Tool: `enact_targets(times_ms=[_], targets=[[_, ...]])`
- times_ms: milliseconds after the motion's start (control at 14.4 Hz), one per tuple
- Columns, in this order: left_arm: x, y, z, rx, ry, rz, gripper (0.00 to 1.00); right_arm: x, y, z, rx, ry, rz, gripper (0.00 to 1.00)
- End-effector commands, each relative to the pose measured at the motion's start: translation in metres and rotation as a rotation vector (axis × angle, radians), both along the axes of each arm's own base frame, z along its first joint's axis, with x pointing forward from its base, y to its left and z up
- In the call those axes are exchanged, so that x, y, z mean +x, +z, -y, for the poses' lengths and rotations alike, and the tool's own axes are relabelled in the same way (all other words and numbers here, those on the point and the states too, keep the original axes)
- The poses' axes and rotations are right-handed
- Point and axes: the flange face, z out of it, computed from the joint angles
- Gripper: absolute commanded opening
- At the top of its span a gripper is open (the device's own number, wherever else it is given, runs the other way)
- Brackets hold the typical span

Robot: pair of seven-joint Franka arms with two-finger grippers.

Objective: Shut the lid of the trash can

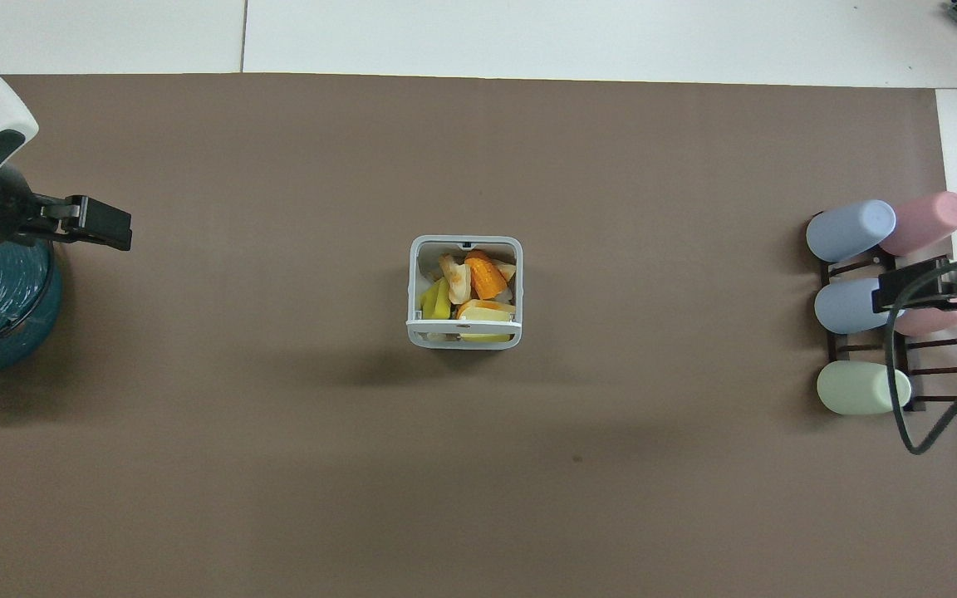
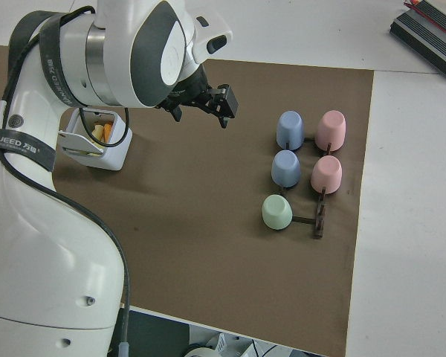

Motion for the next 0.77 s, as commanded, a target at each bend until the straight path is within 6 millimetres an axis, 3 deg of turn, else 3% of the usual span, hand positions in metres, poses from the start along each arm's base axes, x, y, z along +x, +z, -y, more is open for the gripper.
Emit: enact_targets(times_ms=[0,696], targets=[[-0.0077,-0.0008,-0.0017,-0.010,-0.012,0.010,1.00,-0.0042,0.0038,0.0006,0.008,0.024,0.002,1.00],[-0.0101,-0.0013,-0.0020,-0.007,-0.022,0.001,1.00,-0.0042,0.0038,0.0006,0.008,0.024,0.002,1.00]])
